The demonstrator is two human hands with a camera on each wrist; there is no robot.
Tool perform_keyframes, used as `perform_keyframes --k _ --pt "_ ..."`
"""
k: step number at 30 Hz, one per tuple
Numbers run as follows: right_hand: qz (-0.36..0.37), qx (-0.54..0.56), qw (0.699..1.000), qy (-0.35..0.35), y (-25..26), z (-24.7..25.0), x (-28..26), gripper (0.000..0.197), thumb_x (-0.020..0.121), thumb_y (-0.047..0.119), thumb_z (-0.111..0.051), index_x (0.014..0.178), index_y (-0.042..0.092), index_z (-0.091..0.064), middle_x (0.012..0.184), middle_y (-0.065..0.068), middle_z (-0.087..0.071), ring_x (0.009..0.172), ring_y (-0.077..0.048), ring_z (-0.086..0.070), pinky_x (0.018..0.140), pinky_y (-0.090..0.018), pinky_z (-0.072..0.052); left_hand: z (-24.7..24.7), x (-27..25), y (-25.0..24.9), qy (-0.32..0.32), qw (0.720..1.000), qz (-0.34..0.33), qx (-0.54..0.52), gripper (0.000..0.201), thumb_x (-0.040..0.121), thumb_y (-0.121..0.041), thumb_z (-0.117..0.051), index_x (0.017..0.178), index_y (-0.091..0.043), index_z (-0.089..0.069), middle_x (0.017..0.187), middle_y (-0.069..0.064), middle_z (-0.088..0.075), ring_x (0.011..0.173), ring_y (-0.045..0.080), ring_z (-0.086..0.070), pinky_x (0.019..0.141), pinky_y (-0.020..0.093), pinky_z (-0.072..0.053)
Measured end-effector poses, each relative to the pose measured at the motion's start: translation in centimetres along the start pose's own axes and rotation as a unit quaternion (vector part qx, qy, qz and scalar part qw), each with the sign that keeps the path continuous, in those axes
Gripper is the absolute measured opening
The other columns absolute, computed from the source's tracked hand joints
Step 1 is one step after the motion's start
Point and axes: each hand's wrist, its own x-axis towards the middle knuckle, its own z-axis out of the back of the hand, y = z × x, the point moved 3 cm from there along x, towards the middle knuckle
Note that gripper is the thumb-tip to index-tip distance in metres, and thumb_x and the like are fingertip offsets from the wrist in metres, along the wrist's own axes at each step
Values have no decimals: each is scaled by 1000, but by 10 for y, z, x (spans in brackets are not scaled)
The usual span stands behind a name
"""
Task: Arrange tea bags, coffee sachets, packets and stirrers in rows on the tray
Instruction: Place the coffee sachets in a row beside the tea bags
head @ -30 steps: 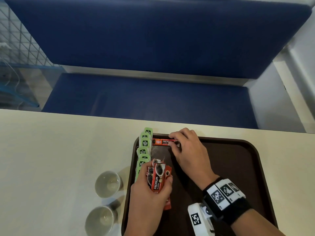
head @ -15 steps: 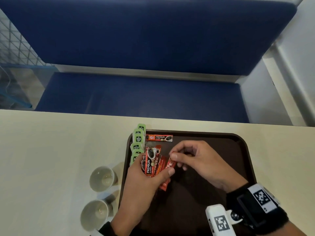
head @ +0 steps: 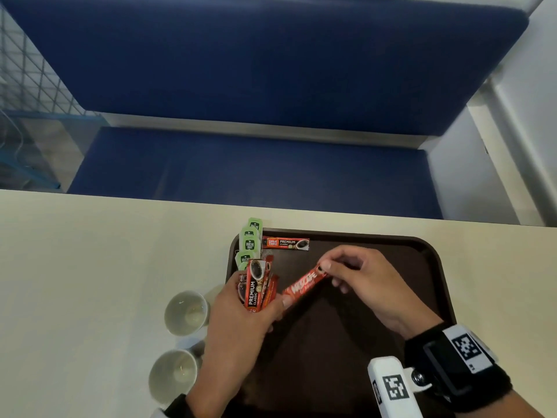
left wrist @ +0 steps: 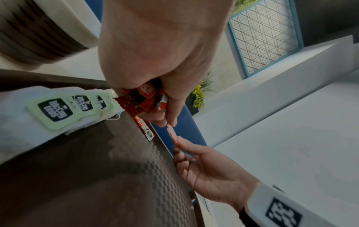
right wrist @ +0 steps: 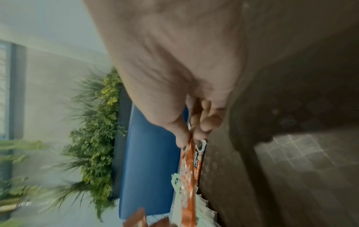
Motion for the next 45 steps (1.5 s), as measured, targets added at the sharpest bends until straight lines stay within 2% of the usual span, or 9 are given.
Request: perform_keyframes --k 3,6,10,14,20,23,30,37,45 --pt "-10 34 994 -107 -11 6 9 12 101 17 -72 99 22 -82 92 1 -78 70 -2 -65 61 -17 -52 4 -6 4 -21 1000 1 4 40 79 -35 -94 108 -34 -66 85 -15 -78 76 4 -75 58 14 -56" --pt "-16 2 992 -123 -22 -7 17 10 100 18 -74 97 25 -81 89 2 -79 72 -6 -69 59 -16 -48 3 -11 7 -5 1000 6 4 38 79 -34 -94 105 -33 -66 84 -14 -78 74 4 -75 58 14 -55" --pt "11 -60 986 -158 -24 -22 22 5 96 25 -79 93 29 -79 84 9 -78 74 -5 -72 68 -16 -50 0 -15 13 13 1000 7 15 38 80 -34 -94 105 -31 -66 85 -12 -78 75 6 -76 61 16 -56" --pt "48 -220 954 -195 -22 -29 22 15 94 42 -80 105 35 -73 97 18 -71 85 -4 -67 76 -30 -54 -3 -17 15 26 1000 8 7 41 80 -34 -94 109 -32 -65 87 -9 -79 77 9 -77 64 20 -59" --pt "175 -356 909 -130 -16 -45 19 19 103 36 -68 121 35 -71 121 19 -56 101 -1 -59 79 -23 -53 -6 -11 12 26 1000 -8 0 37 81 -31 -93 107 -29 -67 84 -6 -79 73 7 -75 62 14 -56" --pt "186 -406 887 -119 -18 -53 25 20 103 34 -66 122 32 -72 121 14 -59 111 -7 -58 80 -32 -60 -10 -7 7 23 1000 -15 3 34 82 -29 -93 105 -26 -68 80 -6 -78 68 8 -74 59 14 -55" --pt "191 -429 878 -91 -13 -59 36 19 104 31 -65 120 29 -73 120 9 -60 112 -17 -56 75 -45 -60 -17 15 -15 7 999 -54 -2 33 85 -28 -91 109 -21 -69 81 -1 -79 64 10 -75 59 17 -56" --pt "192 -445 871 -86 -11 -61 39 21 103 29 -64 122 24 -73 122 4 -60 117 -19 -55 74 -45 -60 -17 23 -13 -28 997 -64 -38 35 88 -30 -90 116 -21 -70 89 1 -81 72 16 -79 68 31 -65" --pt "209 -424 876 -101 -10 -62 40 20 105 28 -63 122 25 -74 120 4 -63 116 -19 -56 72 -45 -60 -15 21 -5 -40 996 -51 -55 38 90 -28 -88 121 -19 -68 90 3 -81 73 14 -79 67 25 -64"
